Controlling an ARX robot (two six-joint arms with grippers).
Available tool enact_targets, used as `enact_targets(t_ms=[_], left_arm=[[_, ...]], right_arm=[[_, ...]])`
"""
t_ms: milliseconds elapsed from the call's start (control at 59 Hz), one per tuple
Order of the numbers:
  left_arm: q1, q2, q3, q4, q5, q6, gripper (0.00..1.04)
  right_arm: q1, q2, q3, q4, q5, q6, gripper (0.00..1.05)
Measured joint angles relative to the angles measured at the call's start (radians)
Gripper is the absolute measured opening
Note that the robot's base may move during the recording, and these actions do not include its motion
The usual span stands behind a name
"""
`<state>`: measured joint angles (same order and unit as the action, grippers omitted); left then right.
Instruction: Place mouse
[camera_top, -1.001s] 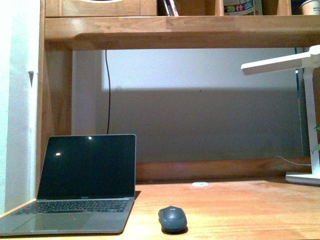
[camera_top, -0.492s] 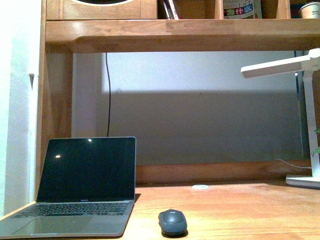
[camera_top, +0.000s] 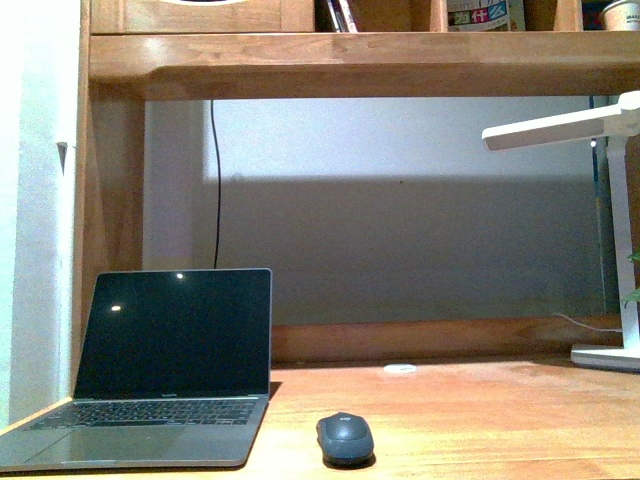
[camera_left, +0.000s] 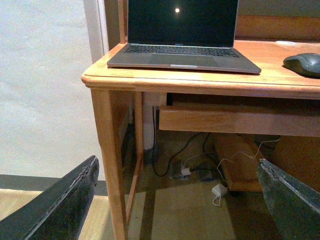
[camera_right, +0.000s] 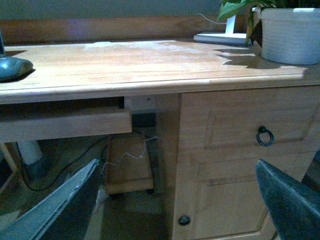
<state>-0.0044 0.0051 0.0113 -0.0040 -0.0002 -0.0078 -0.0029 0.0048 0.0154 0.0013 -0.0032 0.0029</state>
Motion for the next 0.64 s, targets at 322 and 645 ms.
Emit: enact_targets(t_ms=[322, 645], left_arm=[[0.000, 0.000, 0.000, 0.000, 0.000, 0.000, 0.97], [0.000, 0.000, 0.000, 0.000, 0.000, 0.000, 0.97]], right_arm=[[0.000, 0.000, 0.000, 0.000, 0.000, 0.000, 0.97], [0.000, 0.000, 0.000, 0.000, 0.000, 0.000, 0.97]])
